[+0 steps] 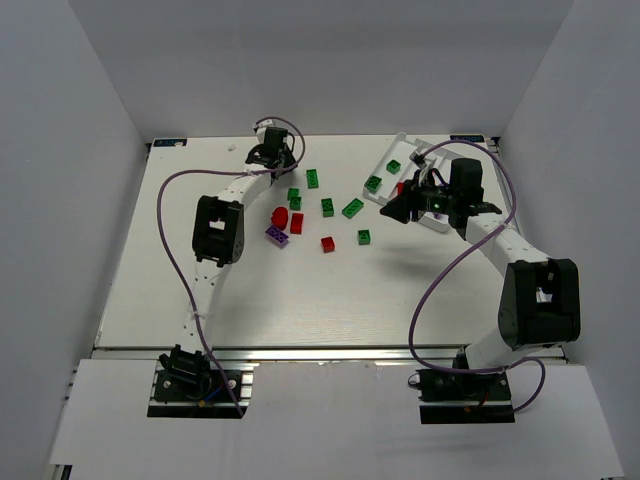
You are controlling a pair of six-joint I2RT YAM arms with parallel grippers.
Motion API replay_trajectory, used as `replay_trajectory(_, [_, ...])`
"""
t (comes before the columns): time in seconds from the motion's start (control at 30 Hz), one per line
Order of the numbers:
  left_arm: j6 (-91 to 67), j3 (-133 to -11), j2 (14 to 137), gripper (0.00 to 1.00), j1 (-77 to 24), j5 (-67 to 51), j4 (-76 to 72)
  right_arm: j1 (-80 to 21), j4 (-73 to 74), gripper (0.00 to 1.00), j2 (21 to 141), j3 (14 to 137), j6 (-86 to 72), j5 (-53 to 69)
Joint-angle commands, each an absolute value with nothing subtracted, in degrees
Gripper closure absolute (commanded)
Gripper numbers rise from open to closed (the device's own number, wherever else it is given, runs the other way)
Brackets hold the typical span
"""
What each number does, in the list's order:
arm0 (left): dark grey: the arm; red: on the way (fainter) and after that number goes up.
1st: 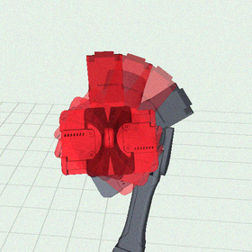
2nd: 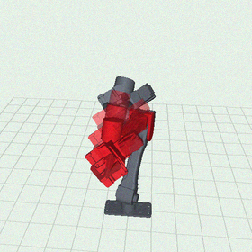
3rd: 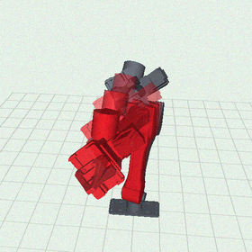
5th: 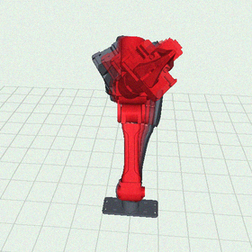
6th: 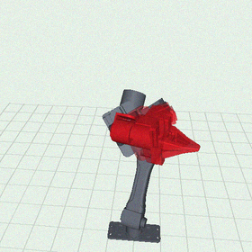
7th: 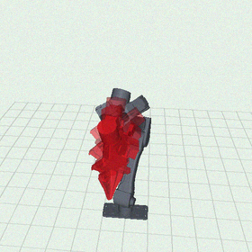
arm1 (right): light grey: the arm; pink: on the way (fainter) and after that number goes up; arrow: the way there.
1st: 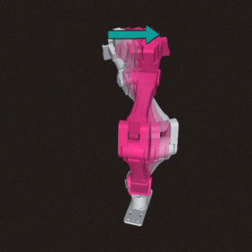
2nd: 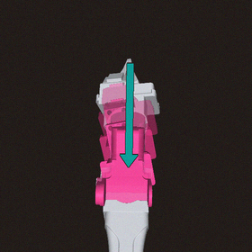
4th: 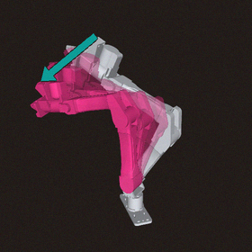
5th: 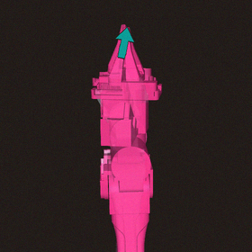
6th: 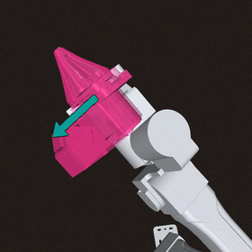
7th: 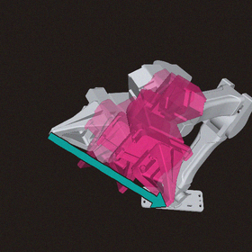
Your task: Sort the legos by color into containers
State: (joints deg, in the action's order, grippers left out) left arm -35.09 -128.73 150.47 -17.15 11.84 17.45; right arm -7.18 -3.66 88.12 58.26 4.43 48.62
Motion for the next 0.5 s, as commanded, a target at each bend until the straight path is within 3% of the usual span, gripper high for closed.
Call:
replay_trajectory(0.0, [-31.6, -129.4, 153.8, 0.54, -17.8, 12.7, 28.8, -6.9, -6.2, 0.53, 87.5, 59.5, 3.9, 50.1])
replay_trajectory(0.23, [-31.6, -128.8, 154.3, 0.59, -18.3, 12.1, 28.5, -6.9, -6.1, 0.53, 87.4, 59.4, 4.0, 50.0])
replay_trajectory(0.47, [-30.4, -125.1, 150.8, 0.73, -18.4, 11.9, 25.5, -6.9, -6.0, 0.53, 87.3, 59.5, 4.0, 50.1])
